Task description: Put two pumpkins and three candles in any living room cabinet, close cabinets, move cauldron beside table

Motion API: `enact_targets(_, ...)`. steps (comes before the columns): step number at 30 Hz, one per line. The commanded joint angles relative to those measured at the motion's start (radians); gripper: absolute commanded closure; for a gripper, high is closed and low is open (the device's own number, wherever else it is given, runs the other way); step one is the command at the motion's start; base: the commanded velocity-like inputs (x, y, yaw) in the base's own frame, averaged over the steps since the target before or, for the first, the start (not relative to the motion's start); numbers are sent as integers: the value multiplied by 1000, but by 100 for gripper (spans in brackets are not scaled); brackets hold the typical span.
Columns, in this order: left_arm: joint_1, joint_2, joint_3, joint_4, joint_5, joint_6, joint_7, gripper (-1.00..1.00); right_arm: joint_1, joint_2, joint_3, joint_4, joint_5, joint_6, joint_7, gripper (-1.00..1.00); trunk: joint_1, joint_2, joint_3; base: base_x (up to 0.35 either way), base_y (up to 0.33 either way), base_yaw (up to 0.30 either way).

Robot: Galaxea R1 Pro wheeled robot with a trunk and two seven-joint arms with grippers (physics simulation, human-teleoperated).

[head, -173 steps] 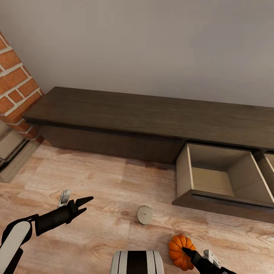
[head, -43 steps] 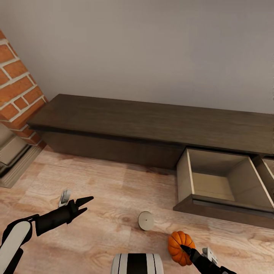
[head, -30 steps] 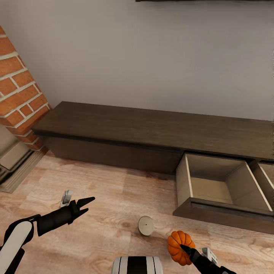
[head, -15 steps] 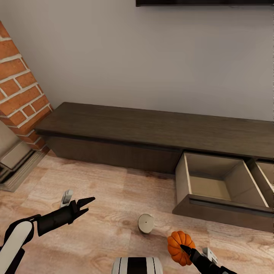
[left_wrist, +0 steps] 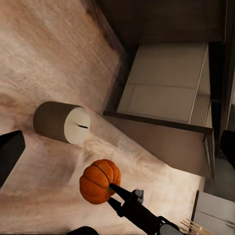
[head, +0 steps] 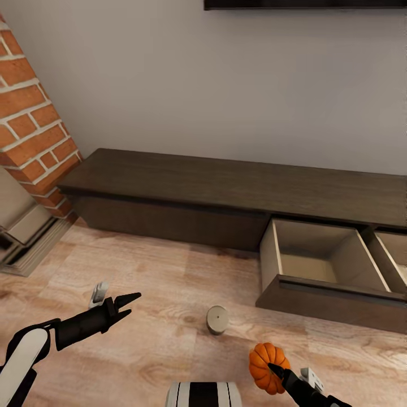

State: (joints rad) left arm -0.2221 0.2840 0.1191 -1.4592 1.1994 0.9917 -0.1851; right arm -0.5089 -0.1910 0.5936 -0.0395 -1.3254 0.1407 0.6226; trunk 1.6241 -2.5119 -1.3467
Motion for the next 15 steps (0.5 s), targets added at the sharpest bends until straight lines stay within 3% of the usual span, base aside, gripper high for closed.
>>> enact_targets(1, 0, 0, 1, 0, -9, 4, -10, -100, 0, -1, 5, 0, -11, 7, 1, 100, -1, 0, -1, -245, 50, 0)
enact_targets(11, 0, -1, 1, 0, -9, 4, -10, -100, 0, -1, 5, 0, -12, 4, 1, 100, -1, 0, 0, -52, 8, 1)
enact_targets(15, 0, -1, 3, -2, -9, 4, -11, -100, 0, -1, 5, 0, -12, 6, -2, 100, -1, 0, 1, 0, 0, 133)
